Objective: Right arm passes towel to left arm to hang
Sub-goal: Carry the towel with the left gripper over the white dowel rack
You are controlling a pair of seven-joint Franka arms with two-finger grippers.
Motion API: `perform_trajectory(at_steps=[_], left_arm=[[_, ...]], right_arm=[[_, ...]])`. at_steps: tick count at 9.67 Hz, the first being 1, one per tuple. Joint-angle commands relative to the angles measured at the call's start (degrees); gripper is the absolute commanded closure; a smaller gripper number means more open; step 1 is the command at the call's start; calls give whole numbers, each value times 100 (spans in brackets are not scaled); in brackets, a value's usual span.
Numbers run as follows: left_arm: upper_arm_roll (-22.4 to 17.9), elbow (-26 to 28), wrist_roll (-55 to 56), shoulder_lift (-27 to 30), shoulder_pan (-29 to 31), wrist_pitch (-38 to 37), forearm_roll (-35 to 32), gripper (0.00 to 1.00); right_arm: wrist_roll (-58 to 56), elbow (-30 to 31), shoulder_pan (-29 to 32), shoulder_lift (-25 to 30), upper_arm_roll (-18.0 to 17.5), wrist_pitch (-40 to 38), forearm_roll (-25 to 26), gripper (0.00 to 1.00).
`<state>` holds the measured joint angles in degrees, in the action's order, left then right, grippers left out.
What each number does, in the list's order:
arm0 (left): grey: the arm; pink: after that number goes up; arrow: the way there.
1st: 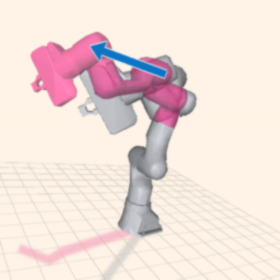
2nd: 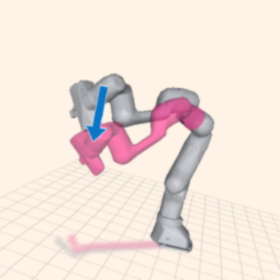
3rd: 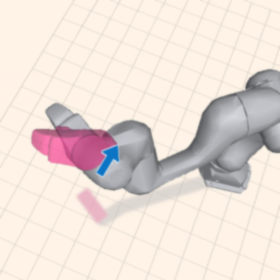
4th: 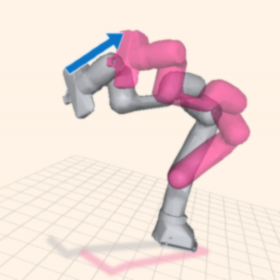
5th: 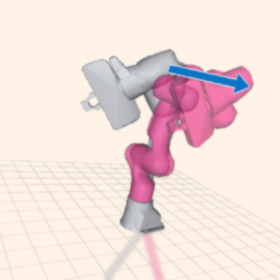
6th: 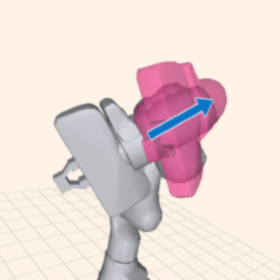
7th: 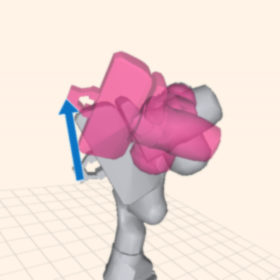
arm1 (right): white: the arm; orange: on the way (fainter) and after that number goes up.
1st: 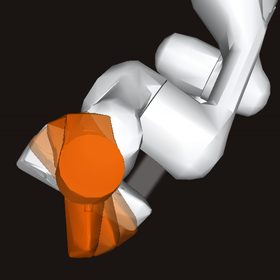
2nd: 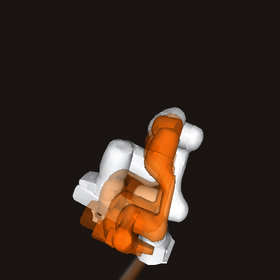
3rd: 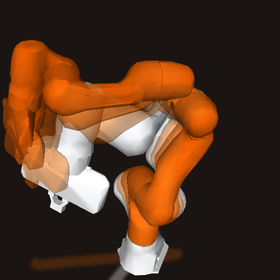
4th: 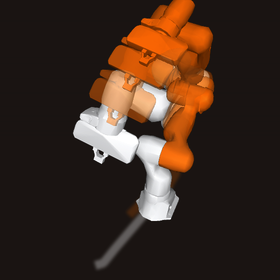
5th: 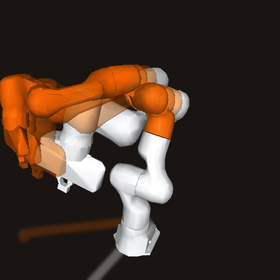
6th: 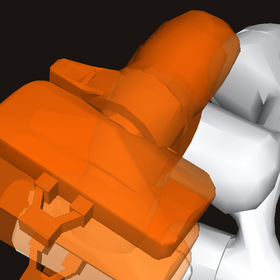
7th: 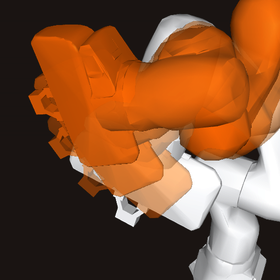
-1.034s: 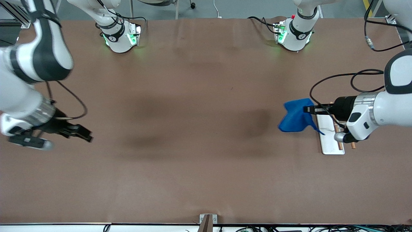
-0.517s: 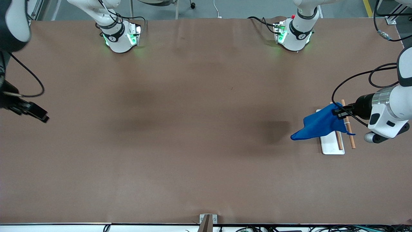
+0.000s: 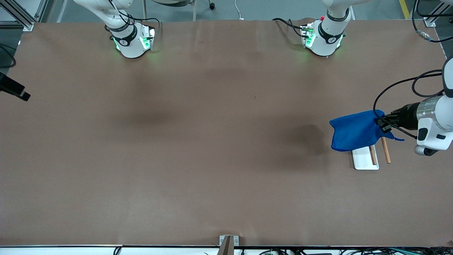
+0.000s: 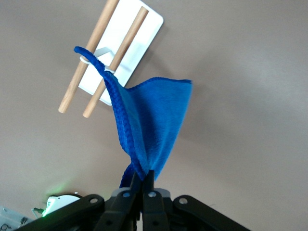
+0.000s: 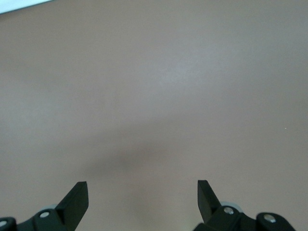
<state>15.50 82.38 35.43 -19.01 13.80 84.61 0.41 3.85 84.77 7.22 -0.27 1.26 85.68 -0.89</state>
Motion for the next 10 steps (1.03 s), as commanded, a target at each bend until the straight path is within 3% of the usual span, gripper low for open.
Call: perform_trajectory(at_steps=[1,3,8,10], left_arm=[[58,830,105,257,271,572,-226,98],[24,1278,96,353,307,1029,-261,98],[32,1377,-755,336,878,1304,-595,99],[32,1648,-1080,327,1159,1565,-595,99]], right_arm=[[-166,-22,-62,0,6,-61,185,0],[-157,-31,-62,0,-56,71,212,0],[-174,-39,-54,-8,-56,28,204,0],[-157,-39,-54,-8,-47,45,186,0]])
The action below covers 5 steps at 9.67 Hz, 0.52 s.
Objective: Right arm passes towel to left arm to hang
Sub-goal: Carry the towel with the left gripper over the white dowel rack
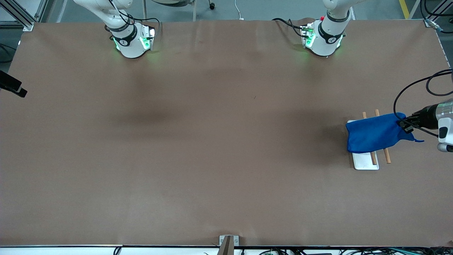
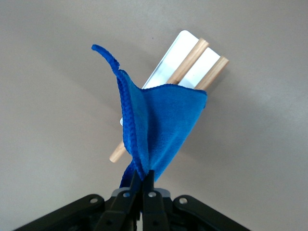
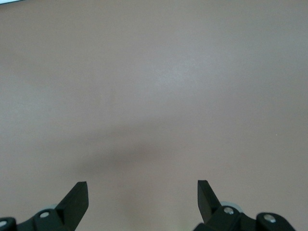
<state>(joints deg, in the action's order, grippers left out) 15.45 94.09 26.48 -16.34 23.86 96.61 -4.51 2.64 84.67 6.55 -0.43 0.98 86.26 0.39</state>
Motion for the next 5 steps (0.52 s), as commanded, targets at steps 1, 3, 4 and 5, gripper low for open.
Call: perform_trajectory(at_steps=[1,3,4,5], left_arm=[[37,574,-326,34,276,515,-103,99],[37,567,-494,-97,469,552,-103,99],[37,558,-608,-141,540,552,-103,98],[37,523,-748,-168,619,560,-103,98]], right_arm=[[-26,-20,13,7,-19,-21,58,0],[-26,-3,5,7,-19,-21,119,0],[-35,-3,22,7,-10,-21,128,0],[-35,-3,22,7,-19,-30,128,0]])
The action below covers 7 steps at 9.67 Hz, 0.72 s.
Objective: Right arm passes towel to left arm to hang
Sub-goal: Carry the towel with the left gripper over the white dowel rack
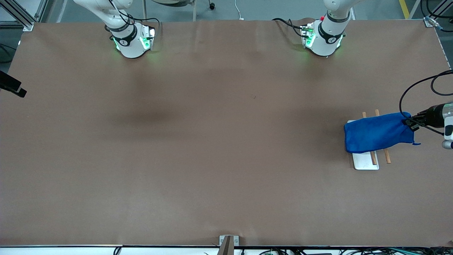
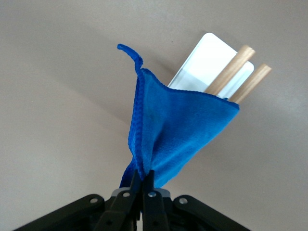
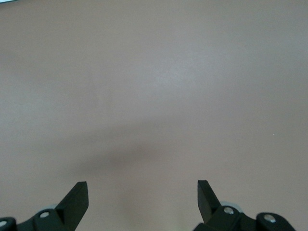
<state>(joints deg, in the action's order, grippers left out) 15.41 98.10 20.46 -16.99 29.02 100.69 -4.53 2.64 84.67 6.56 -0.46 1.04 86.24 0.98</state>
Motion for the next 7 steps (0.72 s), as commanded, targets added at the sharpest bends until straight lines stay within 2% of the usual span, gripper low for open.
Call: perform_trajectory(at_steps=[1,5,6,7], left_arm=[[41,121,-296,-120,200,214,-100,98],[33,112,-736,-366,437,486,-100,94],[33,104,-745,-427,525,496,-109,90],[33,60,-858,-489,561,513,-109,76]], right_arm=[[-18,-3,21,11,-24,-28,60,0],[-17,-3,38,11,-16,-54,51,0],[-17,-3,38,11,-16,-54,51,0],[-17,-3,38,11,-16,-54,51,0]])
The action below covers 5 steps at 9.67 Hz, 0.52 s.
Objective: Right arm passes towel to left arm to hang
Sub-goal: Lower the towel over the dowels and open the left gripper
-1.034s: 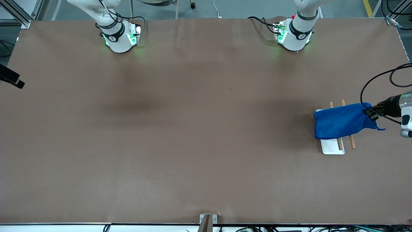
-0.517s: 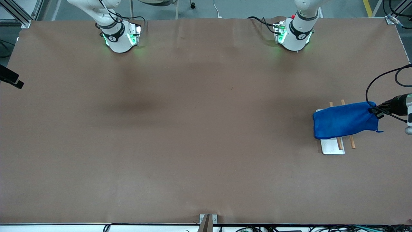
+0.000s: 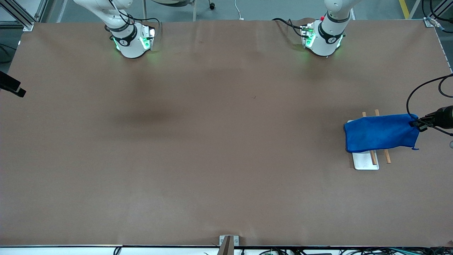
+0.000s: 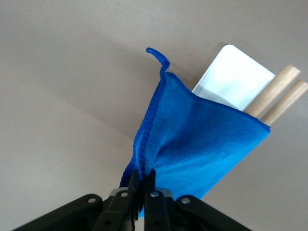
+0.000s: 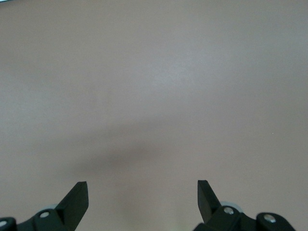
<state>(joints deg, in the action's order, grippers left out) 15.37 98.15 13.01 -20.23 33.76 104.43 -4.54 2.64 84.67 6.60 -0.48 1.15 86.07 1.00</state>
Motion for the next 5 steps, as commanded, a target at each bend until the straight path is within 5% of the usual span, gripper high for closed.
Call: perform_trajectory(at_steps=[1,2,5], left_arm=[[45,11,-332,-217,200,148,-100,47],[54,20,-439,-244,271,226,-48,1],[133,-269,-666,-174,237,315,-353,0]], right_arm=[[-18,-3,43,12,-27,-29,49,0],[-18,-3,43,12,-27,-28,49,0],[-9,-3,43,12,-27,-28,49,0]])
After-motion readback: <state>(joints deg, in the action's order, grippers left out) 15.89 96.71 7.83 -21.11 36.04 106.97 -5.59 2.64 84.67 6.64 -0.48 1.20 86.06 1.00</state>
